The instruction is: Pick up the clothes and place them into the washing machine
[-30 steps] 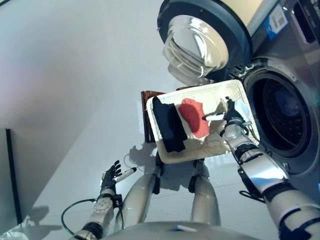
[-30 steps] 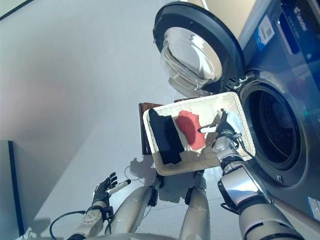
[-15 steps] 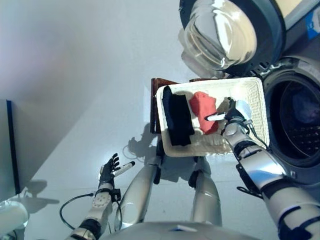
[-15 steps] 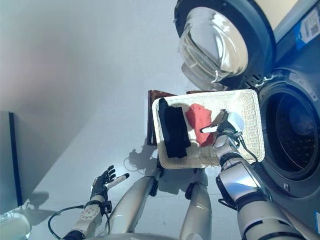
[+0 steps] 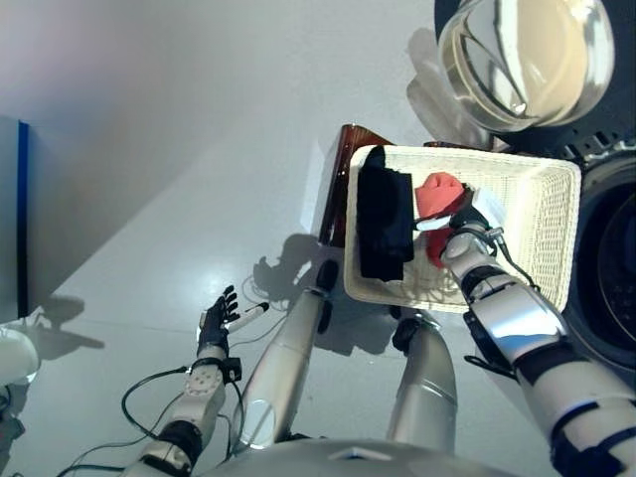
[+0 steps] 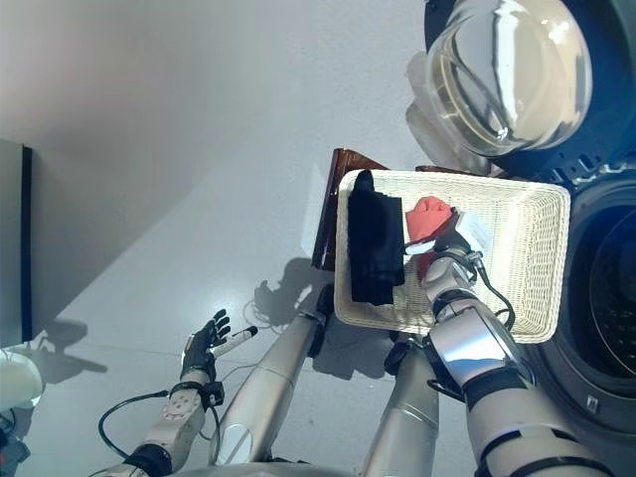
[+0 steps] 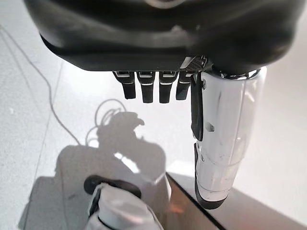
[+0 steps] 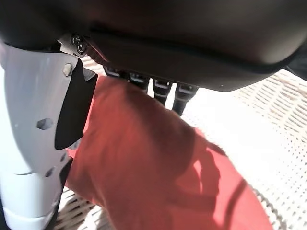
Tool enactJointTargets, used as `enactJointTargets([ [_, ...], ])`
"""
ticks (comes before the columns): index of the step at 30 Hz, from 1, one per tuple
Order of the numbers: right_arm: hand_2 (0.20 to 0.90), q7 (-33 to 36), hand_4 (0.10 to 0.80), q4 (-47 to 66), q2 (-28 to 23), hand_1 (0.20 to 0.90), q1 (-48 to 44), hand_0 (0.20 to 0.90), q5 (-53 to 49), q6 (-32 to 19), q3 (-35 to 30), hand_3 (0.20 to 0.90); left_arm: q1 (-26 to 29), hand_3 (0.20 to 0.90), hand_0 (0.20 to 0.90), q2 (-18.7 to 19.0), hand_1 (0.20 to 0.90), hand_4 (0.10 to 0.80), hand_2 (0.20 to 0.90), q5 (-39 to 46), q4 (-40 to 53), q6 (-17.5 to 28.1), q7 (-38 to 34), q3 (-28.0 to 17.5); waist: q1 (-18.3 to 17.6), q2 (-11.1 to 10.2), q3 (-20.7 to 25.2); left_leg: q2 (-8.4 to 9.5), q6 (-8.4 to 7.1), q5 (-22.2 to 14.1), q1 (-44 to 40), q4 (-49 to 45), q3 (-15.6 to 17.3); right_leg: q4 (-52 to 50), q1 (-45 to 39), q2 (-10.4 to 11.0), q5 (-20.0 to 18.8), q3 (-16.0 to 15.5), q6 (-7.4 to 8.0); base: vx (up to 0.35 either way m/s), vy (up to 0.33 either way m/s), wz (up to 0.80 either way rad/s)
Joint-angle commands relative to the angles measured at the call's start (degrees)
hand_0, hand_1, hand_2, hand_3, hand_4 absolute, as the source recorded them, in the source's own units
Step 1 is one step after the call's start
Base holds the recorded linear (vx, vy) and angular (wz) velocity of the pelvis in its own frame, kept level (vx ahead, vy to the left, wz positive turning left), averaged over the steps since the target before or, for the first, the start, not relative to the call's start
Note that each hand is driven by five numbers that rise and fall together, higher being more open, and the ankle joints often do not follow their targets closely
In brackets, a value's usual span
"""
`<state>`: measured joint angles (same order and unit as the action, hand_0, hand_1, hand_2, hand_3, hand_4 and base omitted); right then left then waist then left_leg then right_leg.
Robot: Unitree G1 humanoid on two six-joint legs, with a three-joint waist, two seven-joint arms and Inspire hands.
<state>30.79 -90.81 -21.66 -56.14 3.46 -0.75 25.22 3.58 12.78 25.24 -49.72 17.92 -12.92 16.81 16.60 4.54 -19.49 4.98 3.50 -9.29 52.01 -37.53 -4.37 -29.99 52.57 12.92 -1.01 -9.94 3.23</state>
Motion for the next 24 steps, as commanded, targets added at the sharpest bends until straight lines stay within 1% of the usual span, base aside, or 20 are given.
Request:
enactJointTargets([
  [1, 0.900, 1.99, 0.800, -1.43, -4.45, 0.900, -3.24, 0.900, 4.17, 2.73, 3.37, 0.900, -2.26, 0.900, 0.900, 2.87, 0.900, 0.800, 0.900, -1.39, 4.73, 1.05, -2.63, -1.94, 1.35, 4.30, 0.49, 0.86, -2.80, 2.39, 1.58, 2.80, -0.35, -8.44, -3.18, -1.16, 8.66, 0.25, -1.45, 0.026, 0.004, 0.12],
  [4, 0.900, 1.95, 0.800, -3.15, -5.00, 0.900, -3.52, 0.900, 7.01, 5.31, 4.27, 0.900, -3.13, 0.900, 0.900, 2.69, 0.900, 0.800, 0.900, -1.90, 7.10, 0.54, -2.54, -0.65, 1.96, 5.51, 0.27, 1.43, -2.78, 3.13, 2.55, 3.34, -0.71, -8.45, -2.59, -0.95, 8.82, 0.03, -1.65, 0.020, -0.010, 0.20],
  [5, 0.431, 2.02, 0.465, -3.50, -5.08, 0.431, -3.63, 0.431, 7.90, 6.06, 4.26, 0.431, -3.33, 0.900, 0.900, 2.53, 0.900, 0.800, 0.900, -1.87, 7.42, 0.32, -2.51, -0.39, 2.04, 5.82, 0.28, 1.58, -2.81, 3.40, 2.43, 3.84, -0.80, -8.44, -2.46, -0.99, 8.78, 0.03, -1.70, 0.020, 0.001, 0.12],
  [6, 0.200, 2.36, 0.300, -3.49, -5.04, 0.200, -3.48, 0.200, 8.78, 6.58, 4.46, 0.200, -3.38, 0.900, 0.900, 2.50, 0.900, 0.800, 0.900, -1.76, 6.99, 0.35, -2.58, -0.33, 2.06, 6.03, 0.24, 1.61, -2.81, 3.66, 2.33, 4.30, -0.88, -8.17, -2.49, -1.06, 8.62, 0.18, -1.65, 0.000, 0.000, 0.00],
  [13, 0.200, 2.29, 0.300, -2.08, -4.85, 0.200, -3.27, 0.200, 10.70, 7.44, 4.63, 0.200, -4.01, 0.900, 0.900, 1.99, 0.900, 0.800, 0.900, -1.78, 5.47, 0.26, -3.46, 0.38, 1.76, 6.84, 0.38, 1.24, -2.74, 5.08, 1.16, 7.67, -0.02, -5.56, -2.70, -1.50, 7.15, 1.22, -1.39, 0.000, 0.012, -0.09],
  [18, 0.200, 2.34, 0.300, -1.75, -6.29, 0.200, -2.83, 0.200, 10.74, 7.25, 3.77, 0.200, -4.05, 0.900, 0.900, 1.29, 0.900, 0.800, 0.900, -1.24, 3.62, 0.28, -2.71, 1.52, 0.97, 7.33, 0.85, 0.58, -3.11, 6.21, -1.56, 11.07, 0.40, -2.36, -4.51, -1.96, 6.07, 1.80, -1.04, 0.010, -0.007, -0.15],
  [20, 0.200, 2.48, 0.300, -1.71, -6.61, 0.200, -2.77, 0.200, 10.84, 7.21, 3.61, 0.200, -4.07, 0.900, 0.900, 1.28, 0.900, 0.800, 0.900, -1.39, 3.37, 0.34, -2.77, 1.61, 0.86, 7.35, 0.96, 0.57, -3.19, 6.27, -2.06, 11.35, 0.57, -1.89, -5.02, -2.02, 5.89, 1.84, -1.06, 0.020, -0.009, -0.07],
  [23, 0.200, 2.58, 0.300, -1.36, -7.65, 0.200, -2.26, 0.200, 10.19, 6.62, 2.62, 0.200, -4.42, 0.900, 0.900, 1.21, 0.900, 0.800, 0.900, -1.62, 2.82, 0.47, -2.47, 1.90, 0.42, 7.19, 1.84, 0.18, -3.51, 6.75, -3.82, 13.29, 0.98, 0.40, -6.66, -2.31, 5.10, 2.17, -0.91, 0.024, -0.008, -0.09],
  [24, 0.200, 2.77, 0.300, -0.73, -8.47, 0.200, -1.83, 0.200, 7.92, 5.33, 0.85, 0.200, -4.57, 0.900, 0.900, 1.16, 0.900, 0.800, 0.900, -1.57, 2.09, 0.57, -2.19, 1.89, 0.20, 7.14, 2.51, -0.01, -3.68, 6.98, -5.12, 14.48, 1.28, 1.77, -7.80, -2.42, 4.61, 2.26, -0.77, 0.040, -0.017, -0.11],
])
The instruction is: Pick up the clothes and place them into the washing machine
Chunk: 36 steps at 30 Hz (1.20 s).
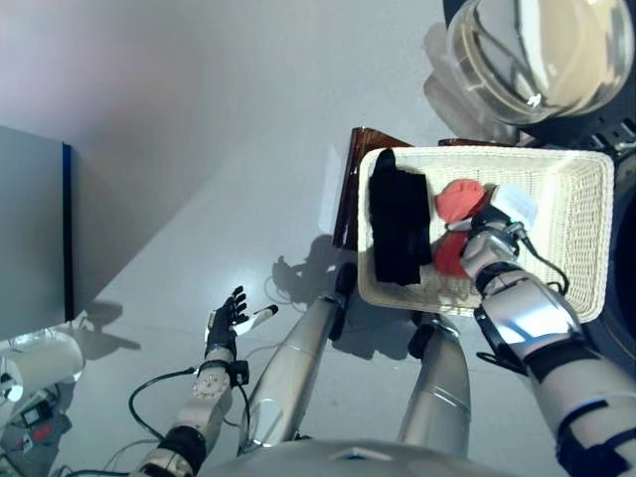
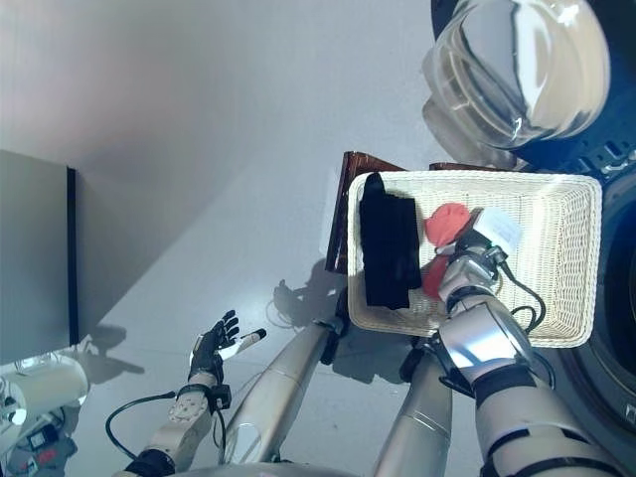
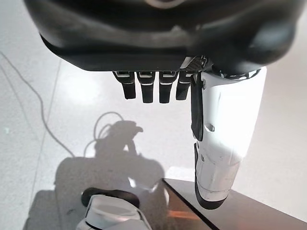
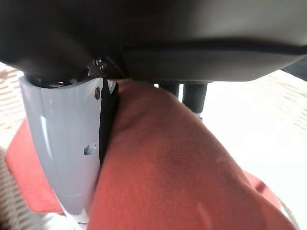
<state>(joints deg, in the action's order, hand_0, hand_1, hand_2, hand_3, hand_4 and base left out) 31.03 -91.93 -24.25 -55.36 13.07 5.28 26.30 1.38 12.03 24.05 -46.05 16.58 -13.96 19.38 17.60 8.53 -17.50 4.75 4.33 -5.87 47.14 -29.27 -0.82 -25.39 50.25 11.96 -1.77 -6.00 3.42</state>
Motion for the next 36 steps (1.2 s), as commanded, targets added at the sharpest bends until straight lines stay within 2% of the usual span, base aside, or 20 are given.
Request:
enactJointTargets([
  [1, 0.200, 2.45, 0.300, 1.22, -6.42, 0.200, -2.40, 0.200, -3.36, -1.85, -1.18, 0.200, -2.40, 0.900, 0.900, 1.99, 0.900, 0.800, 0.900, -0.32, -2.27, 2.02, -0.96, -0.66, -0.96, 3.07, 0.78, 0.08, -4.63, 3.73, -1.01, 6.90, -2.12, -1.83, -6.30, -1.58, 5.07, -1.55, -0.89, 0.036, -0.012, -0.09],
  [5, 0.200, 1.76, 0.300, 2.89, -8.48, 0.200, -0.96, 0.200, -8.99, -4.93, -4.52, 0.200, -2.36, 0.900, 0.900, 2.13, 0.900, 0.800, 0.900, -0.16, -4.54, 2.28, -0.45, -1.24, -1.64, 2.75, 1.60, -0.33, -5.00, 4.17, -3.59, 9.05, -1.39, 1.26, -8.88, -2.02, 4.03, -1.16, -0.53, 0.046, -0.001, -0.14],
  [6, 0.200, 0.52, 0.300, 4.16, -9.65, 0.200, 0.80, 0.200, -18.04, -8.17, -10.50, 0.200, -2.33, 0.900, 0.900, 1.87, 0.900, 0.800, 0.900, -0.08, -5.34, 2.10, 0.05, -1.92, -1.97, 2.64, 2.28, -0.58, -5.01, 4.16, -4.88, 9.95, -0.90, 2.67, -10.23, -2.16, 3.68, -0.90, -0.29, 0.051, -0.011, -0.14],
  [7, 0.200, 0.51, 0.300, 4.22, -9.69, 0.200, 0.93, 0.200, -18.08, -8.18, -10.60, 0.200, -2.32, 0.900, 0.900, 1.93, 0.900, 0.800, 0.900, -0.07, -5.37, 2.12, 0.06, -1.84, -1.86, 2.61, 2.25, -0.60, -5.01, 4.15, -5.00, 10.00, -0.87, 2.74, -10.33, -2.18, 3.66, -0.87, -0.29, 0.049, -0.019, -0.23],
  [8, 0.200, -0.65, 0.300, 5.90, -10.25, 0.200, 2.28, 0.200, -26.08, -11.16, -15.47, 0.200, -2.30, 0.900, 0.900, 1.87, 0.900, 0.800, 0.900, 0.23, -6.08, 2.20, 0.61, -2.14, -2.11, 2.67, 2.53, -0.72, -5.00, 4.20, -5.78, 10.63, -0.72, 3.34, -10.83, -2.38, 3.41, -0.60, -0.17, -0.082, 0.017, -0.26],
  [9, 0.200, -1.30, 0.300, 8.23, -9.93, 0.200, 3.78, 0.200, -31.64, -13.42, -18.17, 0.200, -2.76, 0.900, 0.900, 2.05, 0.900, 0.800, 0.900, 1.04, -5.66, 2.41, 1.11, -2.66, -2.48, 2.75, 2.36, -1.02, -4.75, 6.23, -5.45, 11.18, 0.03, 4.44, -10.58, -2.42, 1.40, -0.85, -0.62, -0.079, 0.008, -0.28],
  [10, 0.200, -2.83, 0.300, 11.16, -9.50, 0.200, 6.43, 0.200, -37.40, -15.77, -21.03, 0.200, -3.21, 0.900, 0.900, 2.45, 0.900, 0.800, 0.900, 1.19, -4.92, 2.38, 1.77, -3.17, -3.07, 2.59, 2.41, -1.33, -4.73, 6.27, -5.96, 11.58, 0.46, 5.00, -11.03, -2.68, 1.31, -0.50, -0.60, -0.089, 0.012, -0.22],
  [11, 0.200, -5.34, 0.300, 13.90, -8.53, 0.200, 9.05, 0.200, -42.55, -17.98, -23.03, 0.200, -3.59, 0.900, 0.900, 2.58, 0.900, 0.800, 0.900, 1.91, -4.53, 2.58, 2.65, -3.66, -3.57, 2.52, 2.43, -1.51, -4.75, 6.22, -6.41, 11.77, 0.71, 5.32, -11.23, -2.84, 1.25, -0.23, -0.56, 0.023, -0.004, -0.18],
  [12, 0.200, -9.42, 0.300, 17.04, -6.58, 0.200, 11.97, 0.200, -53.34, -21.59, -27.00, 0.200, -3.72, 0.900, 0.900, 2.32, 0.900, 0.800, 0.900, 2.39, -6.23, 2.45, 3.42, -4.37, -4.49, 2.36, 2.59, -1.62, -4.76, 6.17, -7.08, 12.13, 1.04, 5.96, -11.73, -3.15, 1.23, 0.15, -0.50, 0.020, 0.005, -0.15],
  [13, 0.200, -9.53, 0.300, 17.05, -6.57, 0.200, 12.11, 0.200, -53.46, -21.64, -27.05, 0.200, -3.73, 0.900, 0.900, 2.39, 0.900, 0.800, 0.900, 2.43, -6.30, 2.50, 3.48, -4.32, -4.41, 2.29, 2.60, -1.62, -4.76, 6.18, -7.18, 12.18, 1.09, 5.99, -11.79, -3.16, 1.23, 0.20, -0.50, 0.036, 0.019, -0.27],
  [14, 0.200, -13.26, 0.300, 20.40, -4.08, 0.200, 13.75, 0.200, -65.02, -25.68, -31.85, 0.200, -3.36, 0.900, 0.900, 1.27, 0.900, 0.800, 0.900, 3.65, -9.21, 2.37, 4.50, -4.18, -5.35, 2.41, 3.00, -1.75, -4.86, 6.15, -7.96, 12.97, 1.36, 6.86, -12.26, -3.43, 1.17, 0.52, -0.32, 0.025, 0.019, -0.30],
  [15, 0.200, -13.49, 0.300, 20.37, -4.08, 0.200, 13.91, 0.200, -65.25, -25.77, -31.91, 0.200, -3.34, 0.900, 0.900, 1.36, 0.900, 0.800, 0.900, 3.72, -9.34, 2.44, 4.59, -4.10, -5.25, 2.35, 3.00, -1.76, -4.86, 6.16, -8.08, 13.04, 1.40, 6.92, -12.35, -3.44, 1.16, 0.56, -0.32, 0.033, 0.021, -0.38],
  [17, 0.200, -17.16, 0.300, 25.70, -0.69, 0.200, 15.21, 0.200, -75.80, -29.55, -36.10, 0.200, -3.16, 0.900, 0.900, 0.58, 0.900, 0.800, 0.900, 5.09, -10.87, 2.80, 5.44, -3.63, -5.98, 2.55, 3.57, -1.87, -4.97, 6.14, -8.88, 13.77, 1.92, 7.94, -13.10, -3.57, 0.94, 0.97, -0.20, 0.025, 0.012, -0.35],
  [20, 0.200, -18.81, 0.300, 30.47, 2.26, 0.200, 15.51, 0.200, -83.43, -34.23, -40.50, 0.200, -3.19, 0.900, 0.900, -0.65, 0.900, 0.800, 0.900, 6.81, -12.82, 3.45, 6.46, -2.52, -6.70, 3.71, 4.63, -1.87, -5.13, 6.15, -10.15, 14.76, 2.12, 9.05, -14.05, -3.70, 0.92, 1.54, -0.07, 0.021, 0.018, -0.33],
  [21, 0.200, -18.85, 0.300, 30.55, 2.29, 0.200, 15.65, 0.200, -83.48, -34.30, -40.58, 0.200, -3.19, 0.900, 0.900, -0.59, 0.900, 0.800, 0.900, 6.86, -12.86, 3.48, 6.49, -2.41, -6.61, 3.70, 4.62, -1.87, -5.13, 6.17, -10.28, 14.84, 2.13, 9.11, -14.16, -3.70, 0.91, 1.55, -0.07, 0.022, 0.020, -0.22],
  [24, 0.200, -13.94, 0.300, 29.96, 2.41, 0.200, 12.89, 0.200, -85.13, -39.64, -46.44, 0.200, -3.62, 0.900, 0.900, -1.56, 0.900, 0.800, 0.900, 7.04, -13.88, 3.98, 5.91, -0.44, -6.60, 5.74, 5.86, -1.30, -5.11, 6.16, -11.15, 15.43, 2.15, 9.48, -14.87, -3.55, 1.02, 1.99, 0.07, 0.020, 0.031, -0.11],
  [28, 0.200, -10.22, 0.300, 28.93, 0.87, 0.200, 10.46, 0.200, -84.39, -41.68, -48.96, 0.200, -3.67, 0.900, 0.900, -2.08, 0.900, 0.800, 0.900, 6.78, -14.74, 4.36, 5.39, 0.64, -6.39, 7.43, 6.57, -0.95, -5.13, 6.34, -11.75, 16.12, 2.36, 9.97, -15.16, -3.34, 0.84, 2.40, 0.15, 0.004, 0.040, -0.03],
  [34, 0.200, -6.30, 0.300, 27.46, -1.60, 0.200, 7.28, 0.200, -82.30, -42.22, -49.54, 0.200, -4.03, 0.900, 0.900, -3.08, 0.900, 0.800, 0.900, 6.35, -16.21, 4.29, 4.65, 1.46, -5.91, 9.51, 7.97, -0.87, -5.19, 6.44, -12.66, 17.03, 2.74, 10.15, -15.24, -3.41, 0.94, 3.30, 0.20, 0.018, 0.022, -0.08],
  [36, 0.200, -4.56, 0.300, 27.94, -3.97, 0.200, 5.71, 0.200, -79.38, -41.97, -48.72, 0.200, -4.46, 0.900, 0.900, -2.94, 0.900, 0.800, 0.900, 6.34, -15.76, 4.61, 4.84, 1.29, -5.76, 9.98, 8.92, -0.92, -5.22, 6.27, -12.94, 17.05, 2.96, 10.15, -15.51, -3.30, 1.07, 3.57, 0.26, 0.038, 0.005, -0.06],
])
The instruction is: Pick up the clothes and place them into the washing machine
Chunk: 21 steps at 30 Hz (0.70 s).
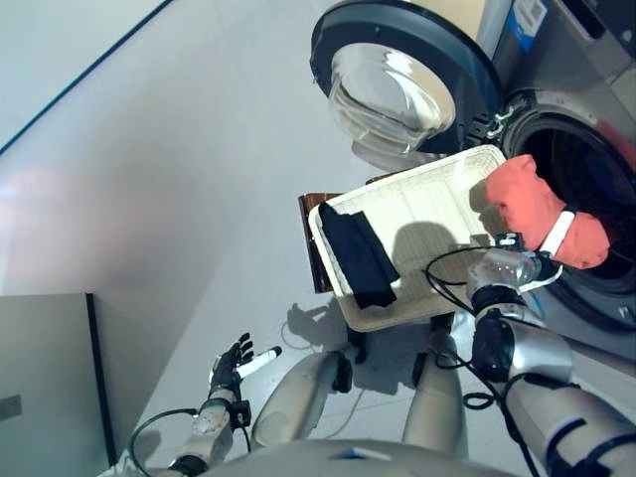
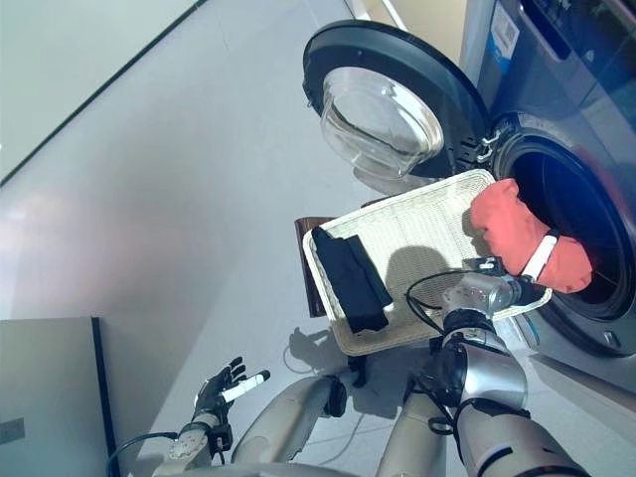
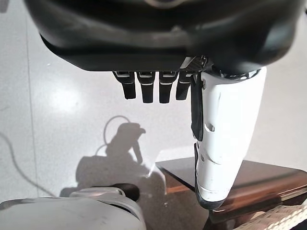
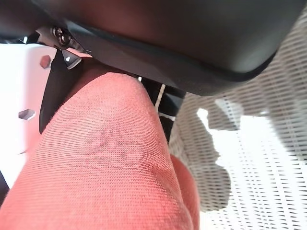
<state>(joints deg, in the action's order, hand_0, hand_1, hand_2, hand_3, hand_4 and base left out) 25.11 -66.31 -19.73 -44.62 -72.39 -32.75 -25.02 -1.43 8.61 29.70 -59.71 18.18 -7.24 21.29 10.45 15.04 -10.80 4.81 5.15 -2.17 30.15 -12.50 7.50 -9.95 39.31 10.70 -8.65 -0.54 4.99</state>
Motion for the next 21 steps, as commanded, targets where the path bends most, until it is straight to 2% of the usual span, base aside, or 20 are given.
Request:
enactJointTargets([
  [1, 0.200, 1.85, 0.300, 2.51, -8.51, 0.200, -5.12, 0.200, 6.50, -3.87, 2.66, 0.200, -1.65, 0.900, 0.900, 0.38, 0.900, 0.800, 0.900, 0.70, -2.06, 3.01, -1.89, -0.61, 1.41, 3.55, 2.22, -1.00, -6.03, 2.56, 4.06, 0.28, -5.34, -5.26, -4.56, -2.06, 7.94, -1.86, -1.31, 0.037, -0.009, -0.03],
  [2, 0.200, 2.42, 0.300, 5.00, -11.95, 0.200, -7.48, 0.200, 8.41, -4.31, 3.99, 0.200, -1.94, 0.900, 0.900, 1.13, 0.900, 0.800, 0.900, 1.09, -1.47, 3.29, -1.55, -0.89, 1.55, 3.57, 2.89, -0.95, -6.14, 2.58, 3.76, 0.57, -5.37, -5.19, -4.64, -2.09, 7.92, -1.75, -1.30, 0.000, 0.000, 0.00],
  [3, 0.200, 2.95, 0.300, 5.14, -12.05, 0.200, -7.69, 0.200, 8.84, -4.27, 4.12, 0.200, -1.86, 0.900, 0.900, 0.98, 0.900, 0.800, 0.900, 1.15, -1.44, 3.27, -1.52, -0.87, 1.57, 3.73, 2.81, -0.96, -6.14, 2.60, 3.74, 0.64, -5.36, -5.17, -4.63, -2.10, 7.90, -1.74, -1.30, 0.000, 0.000, 0.00],
  [5, 0.200, 4.78, 0.300, 8.84, -16.71, 0.200, -11.23, 0.200, 11.68, -5.51, 5.99, 0.200, -2.26, 0.900, 0.900, 2.12, 0.900, 0.800, 0.900, 1.38, -0.56, 3.76, -1.36, -1.04, 1.65, 3.61, 3.35, -0.86, -6.33, 2.81, 3.49, 1.11, -5.38, -4.90, -4.71, -2.05, 7.78, -1.66, -1.23, 0.000, 0.000, 0.00],
  [8, 0.200, 10.22, 0.300, 13.75, -23.05, 0.200, -18.19, 0.200, 16.82, -7.51, 10.23, 0.200, -2.71, 0.900, 0.900, 3.34, 0.900, 0.800, 0.900, 1.78, -0.51, 4.20, -2.10, -0.98, 1.72, 3.29, 3.93, -0.81, -6.57, 3.16, 3.18, 2.00, -5.30, -4.65, -4.58, -2.03, 7.51, -1.60, -1.14, 0.000, 0.000, 0.00],
  [9, 0.291, 12.37, 0.365, 15.09, -24.01, 0.291, -19.50, 0.291, 18.80, -7.73, 11.10, 0.291, -2.75, 0.900, 0.900, 3.49, 0.900, 0.800, 0.900, 1.87, -0.45, 4.24, -2.44, -0.93, 1.55, 3.29, 3.98, -0.79, -6.58, 3.19, 3.11, 2.14, -5.24, -4.76, -4.44, -2.10, 7.50, -1.48, -1.14, 0.005, 0.004, -0.04],
  [10, 0.900, 13.99, 0.800, 16.28, -25.19, 0.900, -20.97, 0.900, 20.45, -7.45, 12.21, 0.900, -2.63, 0.900, 0.900, 3.66, 0.900, 0.800, 0.900, 1.89, -0.65, 4.23, -2.79, -0.86, 1.36, 3.22, 3.95, -0.80, -6.63, 3.28, 3.04, 2.30, -5.18, -4.96, -4.32, -2.17, 7.60, -1.32, -1.18, 0.009, 0.013, -0.05],
  [12, 0.900, 14.88, 0.800, 16.85, -26.57, 0.900, -22.46, 0.900, 22.78, -5.81, 14.19, 0.900, -2.80, 0.900, 0.900, 3.96, 0.900, 0.800, 0.900, 2.15, -0.13, 4.37, -3.09, -0.97, 1.11, 3.26, 4.00, -0.74, -6.71, 3.32, 2.90, 2.33, -5.11, -5.18, -4.26, -2.25, 7.59, -1.01, -1.26, 0.005, 0.021, -0.07],
  [15, 0.900, 13.02, 0.800, 15.02, -24.73, 0.900, -22.98, 0.900, 22.02, -4.33, 16.01, 0.900, -2.86, 0.900, 0.900, 3.70, 0.900, 0.800, 0.900, 2.67, -0.30, 4.25, -2.92, -1.08, 0.93, 3.52, 3.91, -0.83, -6.64, 3.35, 2.75, 2.53, -4.66, -5.15, -3.98, -2.39, 7.37, -0.71, -1.26, -0.002, 0.006, -0.01],
  [21, 0.900, 9.59, 0.800, 9.80, -21.42, 0.900, -20.92, 0.900, 19.16, -2.78, 14.80, 0.900, -2.72, 0.900, 0.900, 2.63, 0.900, 0.800, 0.900, 4.05, -0.74, 4.29, -1.77, -1.63, 0.74, 4.13, 4.01, -0.86, -6.59, 3.39, 2.73, 2.47, -4.39, -5.04, -4.12, -2.44, 7.36, -0.51, -1.46, -0.004, 0.002, -0.03],
])
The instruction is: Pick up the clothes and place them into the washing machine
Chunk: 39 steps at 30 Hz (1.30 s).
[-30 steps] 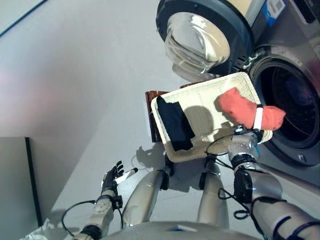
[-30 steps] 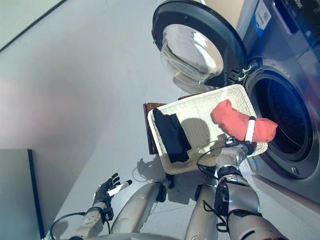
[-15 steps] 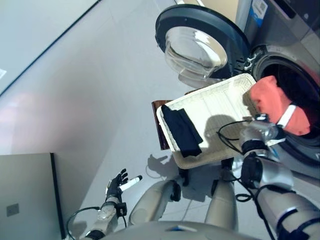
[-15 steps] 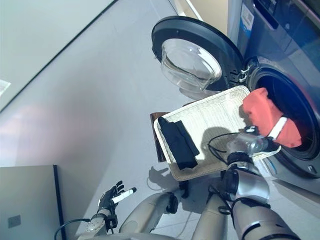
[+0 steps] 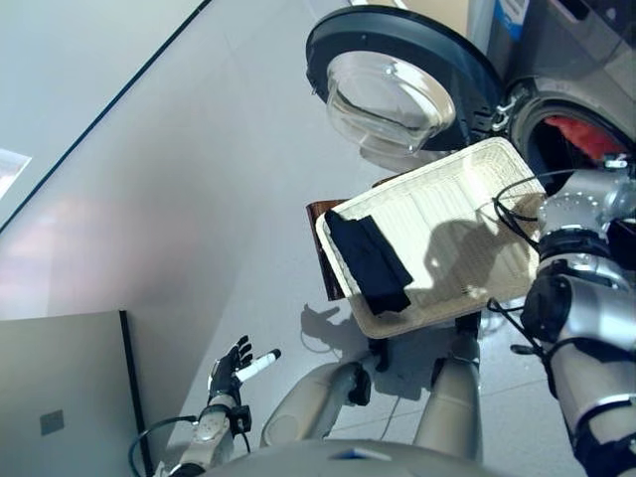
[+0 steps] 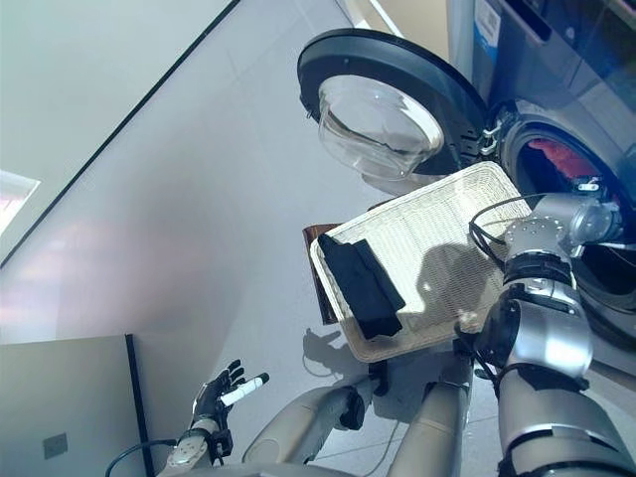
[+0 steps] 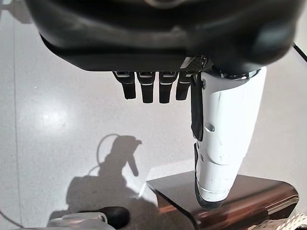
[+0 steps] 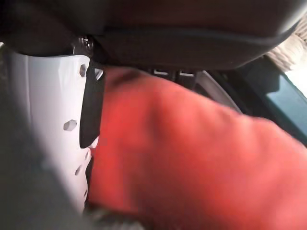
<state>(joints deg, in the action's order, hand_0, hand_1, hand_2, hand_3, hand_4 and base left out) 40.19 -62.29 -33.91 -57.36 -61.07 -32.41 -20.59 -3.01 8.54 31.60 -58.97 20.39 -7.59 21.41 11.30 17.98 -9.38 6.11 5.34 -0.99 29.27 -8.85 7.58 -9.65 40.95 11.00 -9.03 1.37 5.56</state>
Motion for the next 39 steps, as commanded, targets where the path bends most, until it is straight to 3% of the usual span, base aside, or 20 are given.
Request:
enactJointTargets([
  [1, 0.900, -5.78, 0.800, 4.81, -6.85, 0.900, -7.87, 0.900, 7.71, -2.86, 10.20, 0.900, -1.15, 0.900, 0.900, 2.53, 0.900, 0.800, 0.900, 2.06, -1.61, 1.99, -1.29, -1.66, -0.05, 1.32, 2.56, -2.19, -6.77, 2.23, 3.67, -1.22, -4.49, -5.37, -5.73, -2.70, 7.74, -2.47, -2.07, 0.000, 0.000, 0.00],
  [16, 0.900, -10.50, 0.800, -3.76, 2.39, 0.900, -0.82, 0.900, 4.49, 0.22, 9.39, 0.900, -0.70, 0.900, 0.900, 1.66, 0.900, 0.800, 0.900, 0.39, -4.13, 1.15, -0.76, -2.00, -0.12, 0.20, 1.58, -2.51, -6.60, 2.23, 4.20, -1.55, -4.36, -5.48, -5.55, -2.82, 7.47, -2.99, -2.42, -0.002, 0.000, -0.01],
  [26, 0.900, -10.95, 0.800, -6.29, 5.70, 0.900, 2.62, 0.900, 6.01, 2.12, 10.72, 0.900, -0.92, 0.900, 0.900, 1.96, 0.900, 0.800, 0.900, -0.66, -3.99, 1.33, -1.24, -2.64, 0.00, -0.55, 0.95, -2.46, -6.61, 2.54, 4.65, -1.62, -4.50, -5.33, -5.32, -2.70, 7.15, -2.99, -2.51, 0.004, 0.004, 0.02],
  [32, 0.900, -11.83, 0.800, -11.81, 5.74, 0.900, 3.47, 0.900, 17.56, 9.97, 19.36, 0.900, 0.09, 0.900, 0.900, 3.26, 0.900, 0.800, 0.900, -3.15, -2.63, 1.49, -2.04, -4.32, -0.25, -2.76, -0.92, -2.98, -6.66, 2.64, 5.16, -3.06, -4.76, -5.49, -5.68, -2.87, 6.67, -3.64, -2.71, -0.019, -0.042, 0.02],
  [39, 0.900, -10.72, 0.800, -10.99, 7.19, 0.900, 7.34, 0.900, 49.72, 19.62, 37.86, 0.900, -0.58, 0.900, 0.900, 5.34, 0.900, 0.800, 0.900, -6.37, -0.87, 2.14, -3.17, -9.30, -0.17, -7.83, -2.73, -3.18, -6.67, 3.31, 5.32, -3.87, -6.33, -5.09, -6.87, -3.22, 5.59, -5.76, -2.99, -0.017, -0.058, 0.08],
])
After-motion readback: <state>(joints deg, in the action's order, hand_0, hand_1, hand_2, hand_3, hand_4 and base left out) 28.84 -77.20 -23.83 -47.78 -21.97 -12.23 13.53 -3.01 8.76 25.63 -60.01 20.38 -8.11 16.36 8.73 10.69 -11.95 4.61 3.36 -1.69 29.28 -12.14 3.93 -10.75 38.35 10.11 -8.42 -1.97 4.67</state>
